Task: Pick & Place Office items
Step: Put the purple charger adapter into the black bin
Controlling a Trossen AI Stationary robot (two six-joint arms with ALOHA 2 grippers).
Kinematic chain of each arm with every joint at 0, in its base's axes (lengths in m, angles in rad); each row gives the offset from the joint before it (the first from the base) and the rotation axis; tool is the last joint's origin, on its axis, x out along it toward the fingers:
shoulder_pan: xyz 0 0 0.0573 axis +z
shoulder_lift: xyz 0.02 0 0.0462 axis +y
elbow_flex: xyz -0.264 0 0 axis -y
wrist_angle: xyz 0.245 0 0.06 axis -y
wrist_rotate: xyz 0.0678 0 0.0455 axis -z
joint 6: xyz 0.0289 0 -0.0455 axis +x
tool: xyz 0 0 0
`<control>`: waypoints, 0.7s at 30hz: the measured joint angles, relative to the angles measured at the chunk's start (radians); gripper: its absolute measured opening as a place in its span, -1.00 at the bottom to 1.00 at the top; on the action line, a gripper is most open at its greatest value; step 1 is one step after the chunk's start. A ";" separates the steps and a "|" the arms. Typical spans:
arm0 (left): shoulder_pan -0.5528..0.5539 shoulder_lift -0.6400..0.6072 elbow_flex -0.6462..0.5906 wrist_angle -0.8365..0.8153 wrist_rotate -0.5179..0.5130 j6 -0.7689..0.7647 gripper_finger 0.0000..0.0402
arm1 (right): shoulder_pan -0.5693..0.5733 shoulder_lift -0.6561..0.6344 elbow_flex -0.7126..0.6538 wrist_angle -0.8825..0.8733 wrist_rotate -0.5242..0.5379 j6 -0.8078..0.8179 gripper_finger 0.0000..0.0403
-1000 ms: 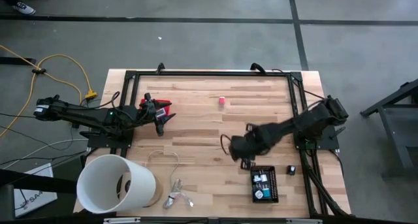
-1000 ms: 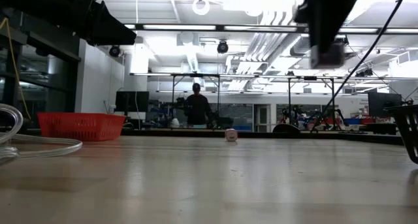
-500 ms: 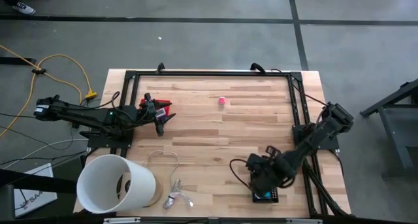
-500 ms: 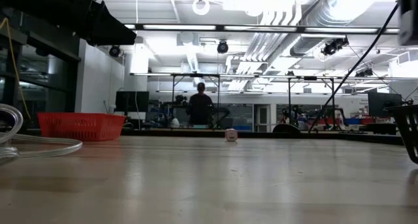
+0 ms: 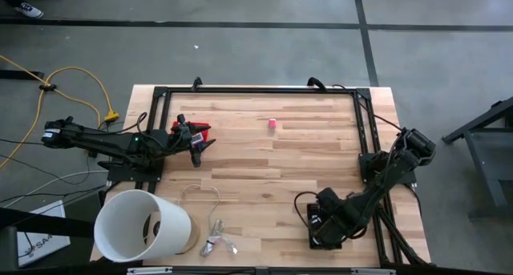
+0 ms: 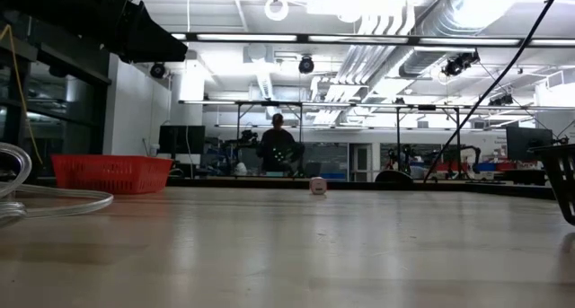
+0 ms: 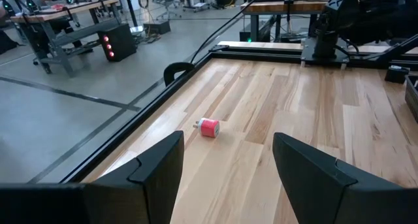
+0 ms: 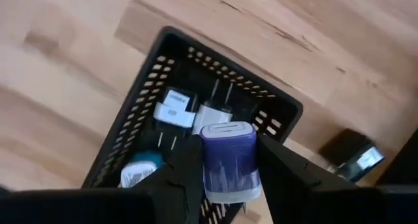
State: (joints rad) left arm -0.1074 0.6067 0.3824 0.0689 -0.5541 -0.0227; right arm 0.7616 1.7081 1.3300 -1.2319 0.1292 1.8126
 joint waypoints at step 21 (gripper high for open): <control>0.000 0.000 0.000 0.000 0.000 0.000 0.13 | -0.005 0.001 -0.166 0.186 -0.024 0.229 -0.41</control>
State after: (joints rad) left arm -0.1076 0.6067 0.3828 0.0689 -0.5539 -0.0223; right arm 0.7567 1.7088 1.1644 -1.0454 0.1048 2.0418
